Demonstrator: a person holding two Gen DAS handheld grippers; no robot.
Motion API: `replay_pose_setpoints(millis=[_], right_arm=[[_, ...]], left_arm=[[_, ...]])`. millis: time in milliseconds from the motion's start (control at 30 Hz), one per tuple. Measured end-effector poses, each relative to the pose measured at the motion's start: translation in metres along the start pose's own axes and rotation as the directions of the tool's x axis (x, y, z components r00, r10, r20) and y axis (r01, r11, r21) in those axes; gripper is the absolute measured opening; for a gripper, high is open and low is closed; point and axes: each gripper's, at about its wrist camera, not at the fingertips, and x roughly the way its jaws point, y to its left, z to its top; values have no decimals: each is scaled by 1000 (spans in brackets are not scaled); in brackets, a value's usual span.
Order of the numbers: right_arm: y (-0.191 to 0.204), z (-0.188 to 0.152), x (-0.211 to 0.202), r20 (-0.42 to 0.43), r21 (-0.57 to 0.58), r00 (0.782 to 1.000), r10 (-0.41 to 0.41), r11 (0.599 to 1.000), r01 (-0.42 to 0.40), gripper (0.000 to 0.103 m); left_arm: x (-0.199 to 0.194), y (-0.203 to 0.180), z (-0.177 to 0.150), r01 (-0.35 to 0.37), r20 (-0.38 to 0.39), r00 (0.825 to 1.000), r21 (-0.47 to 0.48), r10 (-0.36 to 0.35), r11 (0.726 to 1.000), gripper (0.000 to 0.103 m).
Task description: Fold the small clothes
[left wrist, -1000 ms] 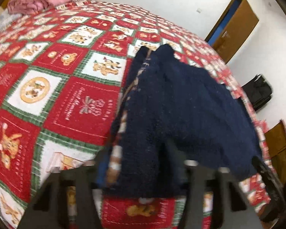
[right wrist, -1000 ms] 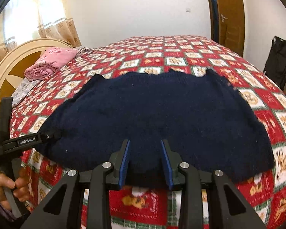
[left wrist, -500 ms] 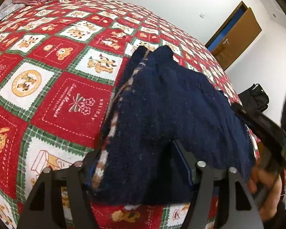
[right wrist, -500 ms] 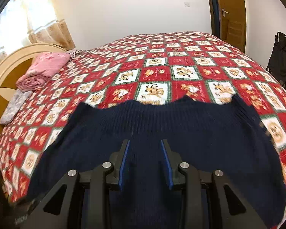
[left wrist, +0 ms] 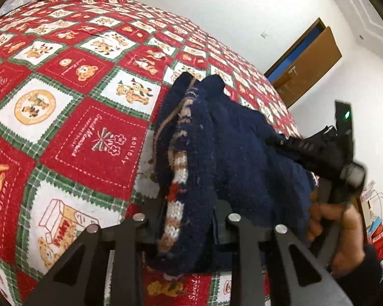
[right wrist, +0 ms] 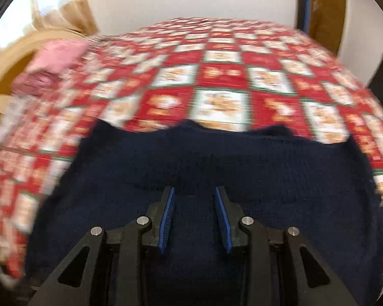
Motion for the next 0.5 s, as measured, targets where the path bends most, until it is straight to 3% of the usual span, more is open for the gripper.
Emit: replay_pose_setpoints(millis=[33, 67, 100, 200, 300, 433, 467, 500], right_arm=[[11, 4, -2, -12, 1, 998, 64, 998, -64, 61], [20, 8, -1, -25, 8, 993, 119, 993, -119, 66], [33, 14, 4, -50, 26, 981, 186, 982, -185, 68], [62, 23, 22, -132, 41, 961, 244, 970, -241, 68], [100, 27, 49, -241, -36, 955, 172, 982, -186, 68], [143, 26, 83, -369, -131, 928, 46, 986, -101, 69], [155, 25, 91, -383, -173, 924, 11, 981, -84, 71], [160, 25, 96, -387, -204, 922, -15, 976, -70, 79]], left_arm=[[-2, -1, -1, 13, 10, 1000, -6, -13, 1000, 27], [-4, -2, -1, 25, 18, 1000, -4, -25, 1000, 27], [-6, -5, 0, 34, 26, 999, 6, -35, 999, 27], [-10, -5, -1, 61, 39, 997, 10, -61, 998, 27], [-10, -1, -2, 82, 47, 996, -12, -82, 997, 27], [-13, -2, -7, 93, 68, 993, -11, -92, 996, 27], [-14, -2, -8, 95, 76, 993, -9, -94, 995, 27], [-15, -3, -9, 97, 86, 992, -6, -96, 995, 27]])
